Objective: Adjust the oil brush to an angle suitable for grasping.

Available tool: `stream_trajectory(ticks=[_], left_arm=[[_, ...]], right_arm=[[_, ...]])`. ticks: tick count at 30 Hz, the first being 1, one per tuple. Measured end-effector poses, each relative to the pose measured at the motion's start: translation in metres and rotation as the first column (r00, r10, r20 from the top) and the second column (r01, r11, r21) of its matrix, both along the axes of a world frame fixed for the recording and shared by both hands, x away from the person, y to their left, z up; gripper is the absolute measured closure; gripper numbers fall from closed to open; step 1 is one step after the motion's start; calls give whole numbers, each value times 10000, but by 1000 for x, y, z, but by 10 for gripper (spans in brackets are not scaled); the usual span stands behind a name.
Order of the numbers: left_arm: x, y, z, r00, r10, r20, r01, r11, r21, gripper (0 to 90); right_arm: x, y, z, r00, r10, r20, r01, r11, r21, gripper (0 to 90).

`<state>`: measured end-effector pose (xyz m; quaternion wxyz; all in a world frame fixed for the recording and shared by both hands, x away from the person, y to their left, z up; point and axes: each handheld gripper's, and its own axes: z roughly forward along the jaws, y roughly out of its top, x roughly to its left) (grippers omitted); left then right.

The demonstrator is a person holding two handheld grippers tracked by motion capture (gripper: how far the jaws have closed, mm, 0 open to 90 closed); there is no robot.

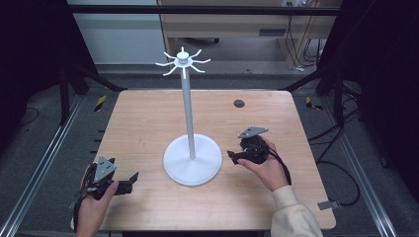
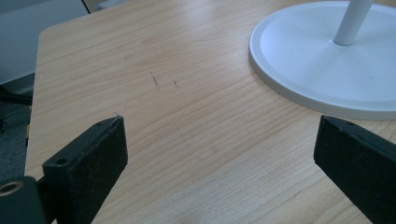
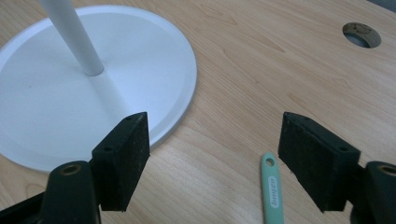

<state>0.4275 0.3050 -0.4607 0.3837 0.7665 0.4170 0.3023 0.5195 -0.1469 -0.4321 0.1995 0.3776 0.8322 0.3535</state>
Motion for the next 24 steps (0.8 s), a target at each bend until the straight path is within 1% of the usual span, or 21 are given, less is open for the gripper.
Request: stream_trajectory(ticks=[2,8,10,11,12,15,18,21,22,23,24], left_arm=[[0,0,0,10000,4,-8,-4,10000,4,24],[0,-1,0,10000,-29,-28,29,10000,39,24],[0,-1,0,10000,-62,-51,62,10000,56,24],[0,-1,0,10000,-62,-51,62,10000,56,24],[0,-1,0,10000,-66,-47,67,10000,60,24],[0,-2,0,10000,-83,-50,83,9999,79,24],[0,-2,0,9999,-89,-59,90,9999,93,24],[0,-2,0,9999,-101,-64,102,9999,115,24],[0,-2,0,9999,-114,-76,115,9999,127,24],[0,-2,0,9999,-114,-76,115,9999,127,24],[0,-2,0,9999,-127,-86,128,9998,147,24]], right_arm=[[0,1,-1,10000,14,11,-13,10000,-57,285],[0,2,-6,9997,117,-215,-131,9979,-638,409],[0,2,-6,9994,191,-296,-211,9972,-712,463],[0,2,-6,9994,191,-296,-211,9972,-712,463],[0,2,-8,9988,162,-467,-200,9964,-822,527],[2,0,-11,9966,137,-811,-218,9948,-993,616],[3,-3,-13,9947,29,-1029,-147,9934,-1138,684],[4,-7,-14,9928,-212,-1179,59,9917,-1286,769],[5,-8,-14,9922,-258,-1222,95,9912,-1322,789],[5,-8,-14,9922,-258,-1222,95,9912,-1322,789],[5,-11,-15,9911,-485,-1241,299,9886,-1475,837]])
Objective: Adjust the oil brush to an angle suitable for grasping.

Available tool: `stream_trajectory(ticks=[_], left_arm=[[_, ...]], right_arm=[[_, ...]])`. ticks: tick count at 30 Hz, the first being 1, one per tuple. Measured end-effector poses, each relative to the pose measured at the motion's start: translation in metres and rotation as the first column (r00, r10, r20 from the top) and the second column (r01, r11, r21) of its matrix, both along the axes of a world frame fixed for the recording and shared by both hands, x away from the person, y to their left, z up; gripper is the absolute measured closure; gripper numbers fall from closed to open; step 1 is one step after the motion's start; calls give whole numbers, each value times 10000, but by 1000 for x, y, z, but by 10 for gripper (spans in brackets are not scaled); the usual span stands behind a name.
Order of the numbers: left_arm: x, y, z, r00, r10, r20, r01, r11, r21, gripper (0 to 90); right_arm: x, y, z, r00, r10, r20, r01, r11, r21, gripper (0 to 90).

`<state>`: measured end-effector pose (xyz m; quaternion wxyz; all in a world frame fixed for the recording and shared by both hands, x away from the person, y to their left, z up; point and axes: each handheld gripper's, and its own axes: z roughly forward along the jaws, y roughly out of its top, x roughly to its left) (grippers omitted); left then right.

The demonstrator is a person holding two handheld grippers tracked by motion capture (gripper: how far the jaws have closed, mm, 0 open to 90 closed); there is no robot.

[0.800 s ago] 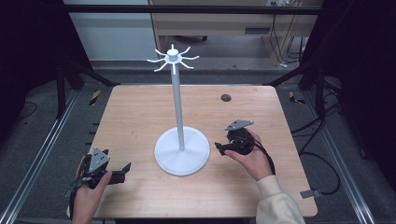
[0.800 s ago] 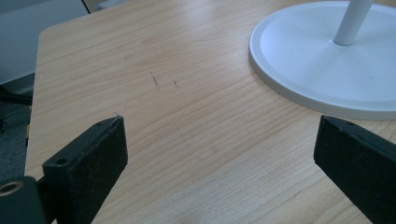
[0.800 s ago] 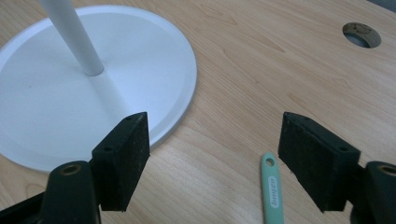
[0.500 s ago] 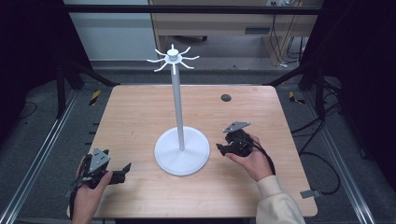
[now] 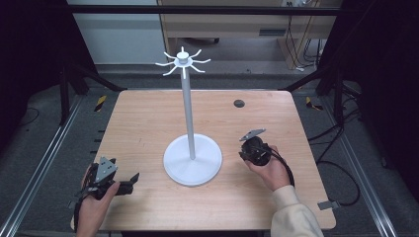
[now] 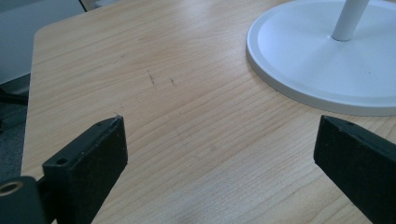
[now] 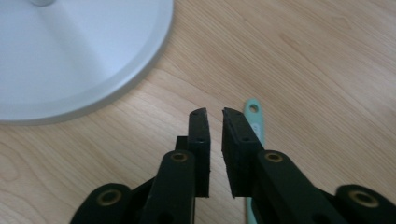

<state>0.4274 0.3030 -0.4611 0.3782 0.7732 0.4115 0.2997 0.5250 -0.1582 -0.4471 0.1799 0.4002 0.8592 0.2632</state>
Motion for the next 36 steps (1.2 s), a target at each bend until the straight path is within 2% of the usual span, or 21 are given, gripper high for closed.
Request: stream_trajectory(ticks=[3,5,13,17,27,36], left_arm=[[0,0,0,10000,4,7,-4,10000,-16,24],[0,-1,0,10000,4,6,-4,10000,-9,24],[0,-1,-1,10000,-27,-16,27,10000,66,24],[0,-2,-1,10000,-37,-16,37,10000,86,24],[0,-2,-1,10000,-69,-56,70,9999,110,24],[0,-3,-1,9999,-94,-66,94,9999,111,24]], right_arm=[[1,-3,-1,9999,-138,9,138,9998,-109,873],[3,-9,-3,9989,-462,-65,461,9987,-197,900],[11,-14,-11,9971,-720,-248,714,9971,-270,900],[19,-11,-18,9972,-607,-442,592,9976,-347,900],[26,-7,-26,9949,-638,-785,594,9966,-572,900],[28,-7,-29,9945,-617,-844,559,9960,-695,900]])
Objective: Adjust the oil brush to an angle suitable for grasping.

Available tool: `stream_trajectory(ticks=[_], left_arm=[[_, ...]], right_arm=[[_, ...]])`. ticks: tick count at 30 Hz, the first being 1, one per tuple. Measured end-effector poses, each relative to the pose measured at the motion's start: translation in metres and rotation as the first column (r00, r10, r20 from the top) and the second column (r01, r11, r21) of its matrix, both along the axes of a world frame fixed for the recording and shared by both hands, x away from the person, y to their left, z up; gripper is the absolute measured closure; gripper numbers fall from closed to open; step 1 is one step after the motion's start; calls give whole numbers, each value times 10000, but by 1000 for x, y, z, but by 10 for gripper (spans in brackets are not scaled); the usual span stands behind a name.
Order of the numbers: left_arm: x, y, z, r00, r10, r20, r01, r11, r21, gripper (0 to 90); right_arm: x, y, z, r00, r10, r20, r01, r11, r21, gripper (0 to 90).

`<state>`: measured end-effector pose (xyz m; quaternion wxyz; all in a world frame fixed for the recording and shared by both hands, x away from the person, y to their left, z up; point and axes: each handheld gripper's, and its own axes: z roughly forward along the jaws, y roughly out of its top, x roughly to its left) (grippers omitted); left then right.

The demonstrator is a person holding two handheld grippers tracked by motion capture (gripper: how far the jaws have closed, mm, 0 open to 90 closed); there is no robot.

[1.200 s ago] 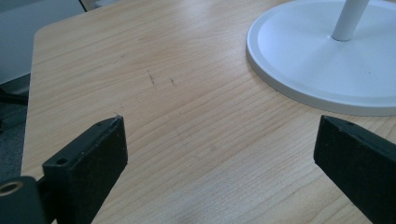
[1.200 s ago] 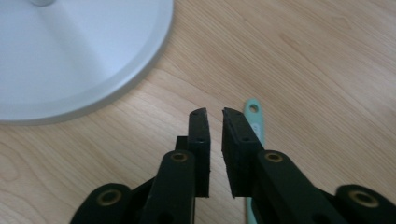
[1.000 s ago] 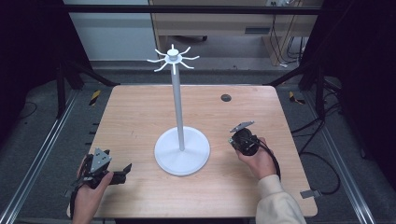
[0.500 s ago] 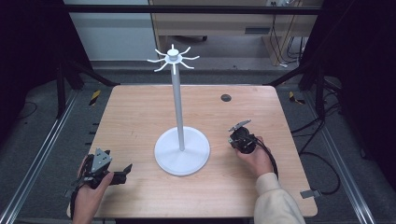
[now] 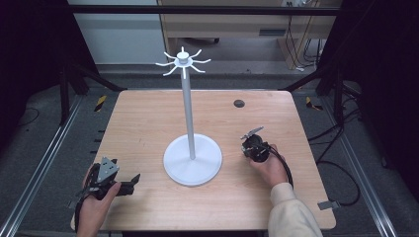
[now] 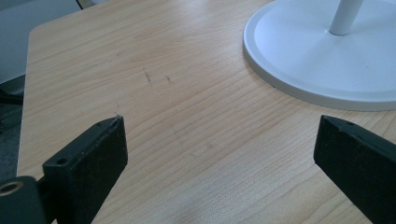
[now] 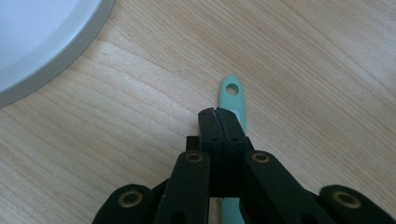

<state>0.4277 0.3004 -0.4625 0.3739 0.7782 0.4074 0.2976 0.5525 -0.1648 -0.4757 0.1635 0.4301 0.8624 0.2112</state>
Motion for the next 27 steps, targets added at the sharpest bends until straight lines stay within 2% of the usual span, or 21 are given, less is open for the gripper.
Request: stream_trajectory(ticks=[8,12,17,21,27], left_arm=[[0,0,0,10000,-18,-25,18,10000,20,25],[0,0,0,10000,-12,-18,12,10000,22,24],[0,-1,0,10000,-22,-24,22,10000,41,25],[0,-1,0,10000,-53,-34,53,10000,73,24],[0,-1,0,10000,-51,-34,51,10000,76,24]], right_arm=[[3,-3,-1,9992,-305,266,316,9986,-427,900],[6,-7,-1,9964,-767,375,788,9952,-574,900],[8,-14,1,9924,-1150,431,1171,9919,-500,900],[10,-21,2,9848,-1631,598,1664,9845,-562,900],[9,-27,1,9847,-1658,535,1680,9850,-402,900]])
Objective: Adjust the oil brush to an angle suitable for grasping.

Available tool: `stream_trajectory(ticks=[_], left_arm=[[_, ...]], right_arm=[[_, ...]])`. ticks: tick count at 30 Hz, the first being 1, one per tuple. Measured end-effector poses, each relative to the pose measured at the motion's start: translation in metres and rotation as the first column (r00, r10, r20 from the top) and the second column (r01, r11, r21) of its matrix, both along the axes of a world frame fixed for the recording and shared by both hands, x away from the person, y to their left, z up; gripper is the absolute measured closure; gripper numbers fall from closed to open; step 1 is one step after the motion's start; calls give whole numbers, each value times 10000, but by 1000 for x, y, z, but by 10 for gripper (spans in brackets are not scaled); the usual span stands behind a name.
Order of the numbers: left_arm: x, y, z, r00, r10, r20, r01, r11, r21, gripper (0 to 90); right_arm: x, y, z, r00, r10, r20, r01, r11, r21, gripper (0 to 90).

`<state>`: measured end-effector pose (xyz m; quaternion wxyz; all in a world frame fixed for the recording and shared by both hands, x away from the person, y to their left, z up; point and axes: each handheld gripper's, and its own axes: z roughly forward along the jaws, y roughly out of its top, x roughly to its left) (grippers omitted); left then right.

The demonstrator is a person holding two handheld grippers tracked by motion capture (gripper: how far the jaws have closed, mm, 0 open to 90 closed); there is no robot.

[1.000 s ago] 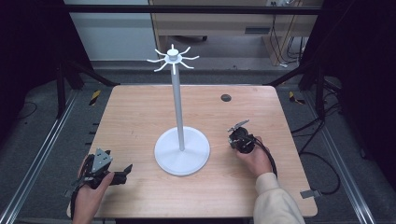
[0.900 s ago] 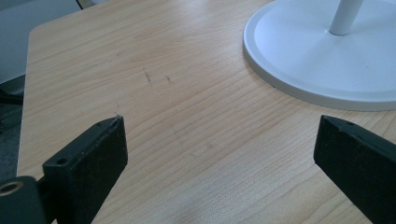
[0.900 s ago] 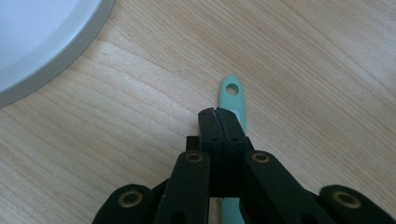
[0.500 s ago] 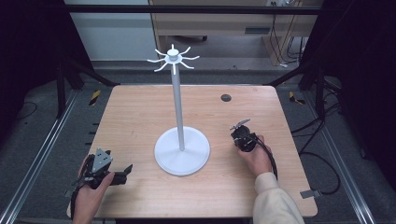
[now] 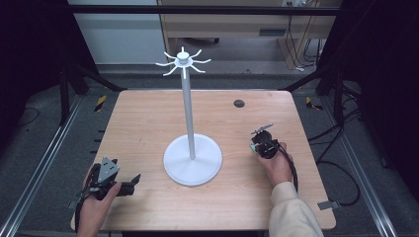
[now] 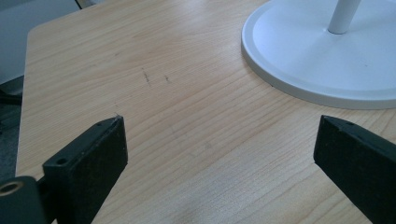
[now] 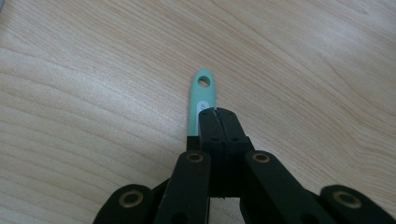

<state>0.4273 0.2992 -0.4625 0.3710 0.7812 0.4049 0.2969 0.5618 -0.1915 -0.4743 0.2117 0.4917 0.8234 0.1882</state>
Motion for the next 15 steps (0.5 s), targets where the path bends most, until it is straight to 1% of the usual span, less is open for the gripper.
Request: stream_trajectory(ticks=[4,7,10,14,15], left_arm=[[0,0,0,10000,-9,-6,9,10000,-15,25],[0,-1,0,10000,-11,-2,11,10000,-5,25],[0,0,-1,10000,71,-17,-71,10000,-1,25],[-1,2,0,9999,101,-13,-101,9999,74,25],[-1,2,0,9999,101,-13,-101,9999,74,24]], right_arm=[[-3,-2,3,10000,-4,82,1,9997,257,900],[-6,-3,6,9999,39,151,-44,9995,326,900],[-14,-5,12,9997,124,192,-132,9991,410,900],[-26,-7,19,9991,409,146,-413,9987,310,900],[-26,-7,19,9991,409,146,-413,9987,310,900]])
